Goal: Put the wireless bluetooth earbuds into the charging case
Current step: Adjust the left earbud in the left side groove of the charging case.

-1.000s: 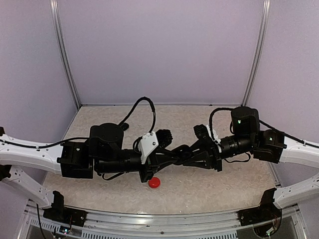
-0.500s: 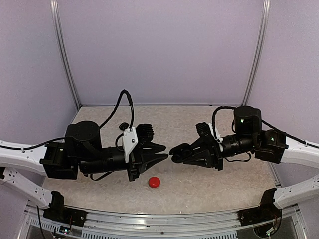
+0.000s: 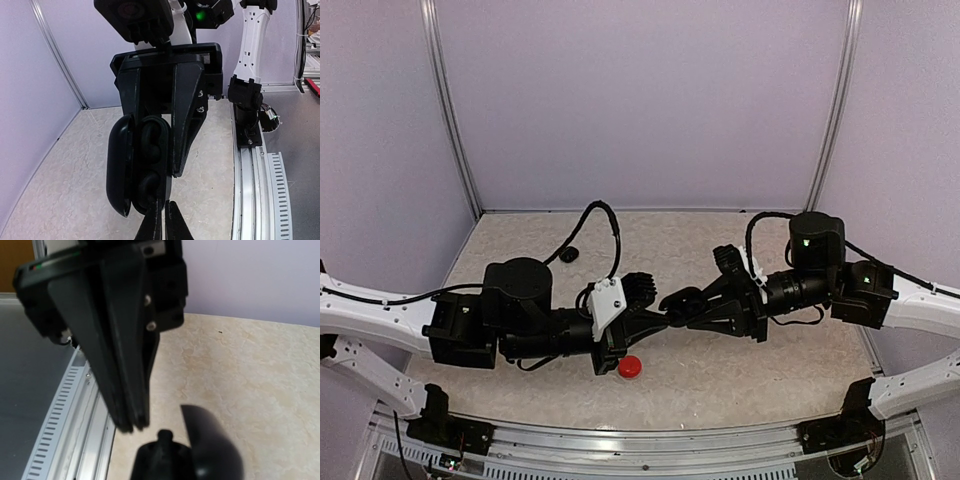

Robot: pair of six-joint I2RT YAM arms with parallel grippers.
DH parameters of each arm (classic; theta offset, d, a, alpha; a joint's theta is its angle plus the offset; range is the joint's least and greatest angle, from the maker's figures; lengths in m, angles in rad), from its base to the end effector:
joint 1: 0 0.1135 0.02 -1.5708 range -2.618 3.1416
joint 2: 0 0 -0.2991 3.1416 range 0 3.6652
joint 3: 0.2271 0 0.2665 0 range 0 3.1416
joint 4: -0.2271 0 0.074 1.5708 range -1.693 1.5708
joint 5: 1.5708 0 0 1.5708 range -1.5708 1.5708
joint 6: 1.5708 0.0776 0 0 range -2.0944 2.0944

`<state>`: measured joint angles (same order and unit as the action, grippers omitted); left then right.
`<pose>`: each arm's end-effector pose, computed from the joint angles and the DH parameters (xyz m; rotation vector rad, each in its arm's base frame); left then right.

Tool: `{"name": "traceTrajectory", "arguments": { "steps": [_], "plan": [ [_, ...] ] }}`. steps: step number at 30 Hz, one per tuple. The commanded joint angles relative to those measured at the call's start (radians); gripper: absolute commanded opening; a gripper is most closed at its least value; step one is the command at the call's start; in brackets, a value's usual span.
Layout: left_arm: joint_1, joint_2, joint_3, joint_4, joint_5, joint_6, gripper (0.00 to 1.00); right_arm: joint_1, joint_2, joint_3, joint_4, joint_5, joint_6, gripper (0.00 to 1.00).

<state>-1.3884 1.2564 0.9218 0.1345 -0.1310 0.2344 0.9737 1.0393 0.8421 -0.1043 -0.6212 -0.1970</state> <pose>0.0717 -0.3329 0.3393 1.2550 1.3262 -0.7129 0.1120 0.2451 0.3386 -1.4343 1.3452 1.1021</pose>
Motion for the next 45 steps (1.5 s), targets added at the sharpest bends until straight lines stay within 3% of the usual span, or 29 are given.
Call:
{"name": "traceTrajectory", "arguments": {
  "steps": [1,13,23,29,33,36,37,45],
  "plan": [
    [-0.006,0.025,0.041,0.044,-0.026,0.002,0.06,0.010,-0.002,0.003,0.034,-0.017,0.013,0.00],
    [0.006,0.061,0.046,0.049,-0.040,-0.028,0.06,0.011,-0.008,0.000,0.031,-0.041,0.011,0.00],
    [0.023,0.037,0.027,0.051,0.078,-0.031,0.17,0.011,-0.018,-0.007,0.033,-0.023,0.017,0.00],
    [-0.012,-0.069,-0.068,0.144,0.048,0.018,0.43,0.010,-0.023,-0.015,0.040,0.010,0.040,0.00],
    [-0.003,-0.130,-0.144,0.214,-0.051,0.011,0.68,0.010,-0.027,-0.012,0.048,0.005,0.047,0.00],
    [0.034,-0.141,-0.162,0.238,-0.020,-0.030,0.94,0.010,-0.024,-0.005,0.047,-0.009,0.043,0.00],
    [0.046,-0.135,-0.162,0.238,-0.008,-0.043,0.98,0.010,-0.020,-0.003,0.047,-0.017,0.041,0.00],
    [0.061,-0.057,-0.135,0.237,0.049,-0.062,0.99,0.011,-0.003,0.020,0.054,-0.056,0.041,0.00]
  ]
}}
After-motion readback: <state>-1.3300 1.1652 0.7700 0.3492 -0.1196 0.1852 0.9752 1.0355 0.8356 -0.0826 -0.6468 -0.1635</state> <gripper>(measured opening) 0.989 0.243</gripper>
